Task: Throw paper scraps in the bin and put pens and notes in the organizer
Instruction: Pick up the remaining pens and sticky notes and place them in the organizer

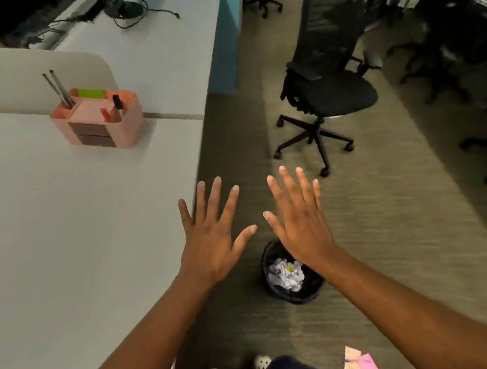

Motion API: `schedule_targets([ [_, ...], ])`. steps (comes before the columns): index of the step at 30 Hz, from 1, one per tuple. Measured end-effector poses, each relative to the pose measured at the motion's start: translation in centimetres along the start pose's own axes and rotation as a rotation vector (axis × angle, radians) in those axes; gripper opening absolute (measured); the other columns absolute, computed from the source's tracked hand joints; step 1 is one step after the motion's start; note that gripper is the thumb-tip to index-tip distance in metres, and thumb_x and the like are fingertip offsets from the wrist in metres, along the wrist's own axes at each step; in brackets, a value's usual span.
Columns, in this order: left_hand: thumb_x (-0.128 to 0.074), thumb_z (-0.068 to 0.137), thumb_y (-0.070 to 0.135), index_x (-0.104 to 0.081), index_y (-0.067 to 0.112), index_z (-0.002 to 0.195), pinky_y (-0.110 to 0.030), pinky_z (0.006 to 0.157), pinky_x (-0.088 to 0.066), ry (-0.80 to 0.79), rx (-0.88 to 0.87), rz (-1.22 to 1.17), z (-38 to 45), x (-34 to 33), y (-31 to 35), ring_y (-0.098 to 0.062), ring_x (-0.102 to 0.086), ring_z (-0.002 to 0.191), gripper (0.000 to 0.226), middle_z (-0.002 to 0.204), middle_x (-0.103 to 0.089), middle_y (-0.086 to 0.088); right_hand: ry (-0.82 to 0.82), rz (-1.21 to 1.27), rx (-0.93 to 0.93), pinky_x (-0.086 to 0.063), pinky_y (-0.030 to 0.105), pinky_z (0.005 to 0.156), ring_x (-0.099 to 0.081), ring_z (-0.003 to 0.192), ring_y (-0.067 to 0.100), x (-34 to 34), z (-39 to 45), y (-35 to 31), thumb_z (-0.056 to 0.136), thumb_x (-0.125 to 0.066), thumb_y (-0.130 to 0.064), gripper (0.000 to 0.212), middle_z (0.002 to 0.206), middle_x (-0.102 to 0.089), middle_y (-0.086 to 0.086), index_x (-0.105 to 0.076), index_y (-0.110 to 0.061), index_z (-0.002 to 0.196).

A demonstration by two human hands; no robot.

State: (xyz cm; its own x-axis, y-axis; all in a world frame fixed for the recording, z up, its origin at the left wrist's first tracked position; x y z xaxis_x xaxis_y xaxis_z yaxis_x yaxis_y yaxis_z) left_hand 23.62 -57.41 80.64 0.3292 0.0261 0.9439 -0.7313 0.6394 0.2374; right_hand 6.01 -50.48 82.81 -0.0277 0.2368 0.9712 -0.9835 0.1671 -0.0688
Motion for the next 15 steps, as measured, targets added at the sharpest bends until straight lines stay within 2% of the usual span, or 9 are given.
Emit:
schedule_targets([
  [5, -0.025, 0.1, 0.078, -0.012, 0.033, 0.168, -0.068, 0.126, 0.006, -0.091, -0.241, -0.059, -1.1, -4.5, 10.9, -0.03, 0.01, 0.164, 0.082, 0.178, 0.002, -0.002, -0.037, -0.059, -0.31, -0.015, 0.064, 0.125, -0.005, 0.161, 0.035, 0.4, -11.5, 10.1, 0.103, -0.039, -0.056, 0.073, 0.175, -0.007, 0.004, -0.013, -0.028, 0.166],
  [8, -0.03, 0.1, 0.076, -0.015, 0.032, 0.168, -0.068, 0.125, 0.004, -0.159, -0.368, -0.091, -2.7, -7.3, 18.1, -0.03, 0.009, 0.164, 0.082, 0.178, 0.001, -0.002, -0.056, -0.076, -0.469, -0.016, 0.064, 0.125, -0.01, 0.16, 0.038, 1.1, -19.1, 15.1, 0.102, -0.037, -0.056, 0.073, 0.174, -0.011, 0.006, -0.014, -0.028, 0.165],
  [15, -0.028, 0.099, 0.078, -0.007, 0.033, 0.169, -0.068, 0.125, 0.006, -0.275, -0.601, -0.102, -10.2, -14.0, 33.5, -0.033, 0.007, 0.164, 0.085, 0.178, 0.004, -0.002, -0.077, -0.102, -0.721, -0.015, 0.063, 0.125, -0.007, 0.16, 0.038, 2.4, -36.8, 23.7, 0.105, -0.034, -0.057, 0.07, 0.174, -0.008, 0.007, -0.014, -0.027, 0.165],
])
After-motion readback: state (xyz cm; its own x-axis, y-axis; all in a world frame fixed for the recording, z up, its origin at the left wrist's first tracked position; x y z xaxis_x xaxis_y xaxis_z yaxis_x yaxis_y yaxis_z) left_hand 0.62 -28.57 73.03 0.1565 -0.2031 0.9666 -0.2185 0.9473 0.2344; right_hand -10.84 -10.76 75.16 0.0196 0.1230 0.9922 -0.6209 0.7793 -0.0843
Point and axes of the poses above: each hand's wrist, its own z-axis towards the middle knuckle, its own x-axis out of the back of the hand, y = z × x, the point moved 7 cm from there along z, towards the middle knuckle
